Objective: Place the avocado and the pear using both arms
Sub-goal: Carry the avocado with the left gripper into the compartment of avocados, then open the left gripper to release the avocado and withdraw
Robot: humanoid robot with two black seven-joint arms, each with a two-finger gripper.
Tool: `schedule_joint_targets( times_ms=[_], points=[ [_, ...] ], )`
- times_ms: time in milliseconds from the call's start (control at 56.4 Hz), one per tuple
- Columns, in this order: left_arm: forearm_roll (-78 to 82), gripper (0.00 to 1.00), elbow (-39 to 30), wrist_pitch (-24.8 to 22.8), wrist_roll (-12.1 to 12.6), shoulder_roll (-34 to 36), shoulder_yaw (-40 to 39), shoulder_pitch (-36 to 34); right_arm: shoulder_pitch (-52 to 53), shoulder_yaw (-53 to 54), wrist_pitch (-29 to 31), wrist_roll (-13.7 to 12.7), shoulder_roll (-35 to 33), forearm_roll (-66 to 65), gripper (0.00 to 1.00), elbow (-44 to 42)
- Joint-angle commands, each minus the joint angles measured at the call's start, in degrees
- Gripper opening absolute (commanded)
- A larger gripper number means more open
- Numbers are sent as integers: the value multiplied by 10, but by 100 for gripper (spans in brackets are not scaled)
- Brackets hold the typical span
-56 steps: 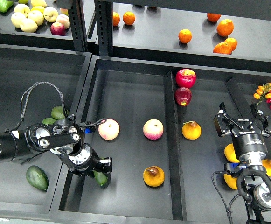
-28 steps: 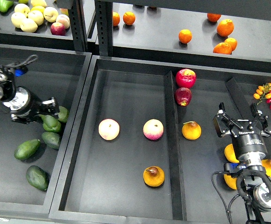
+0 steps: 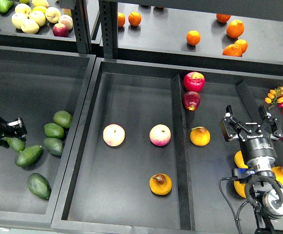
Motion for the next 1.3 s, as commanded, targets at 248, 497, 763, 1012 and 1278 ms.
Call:
schedule_joint_targets(
  times_ms=[248, 497, 763, 1012, 1278],
  points=[
    [15, 32, 1, 0, 0, -8, -2, 54, 1, 0, -1, 0, 0, 0, 100, 0],
    [16, 33, 10, 0, 0, -25, -8, 83, 1, -1, -2, 0, 0, 0, 100, 0],
    [17, 35, 16, 0, 0, -35, -8, 99, 1, -3, -2, 0, 0, 0, 100, -1],
    [18, 37, 20, 0, 0, -46, -10, 105, 1, -3, -2, 0, 0, 0, 100, -1],
    [22, 48, 21, 0, 0, -50, -11, 110, 1, -3, -2, 0, 0, 0, 100, -1]
  ],
)
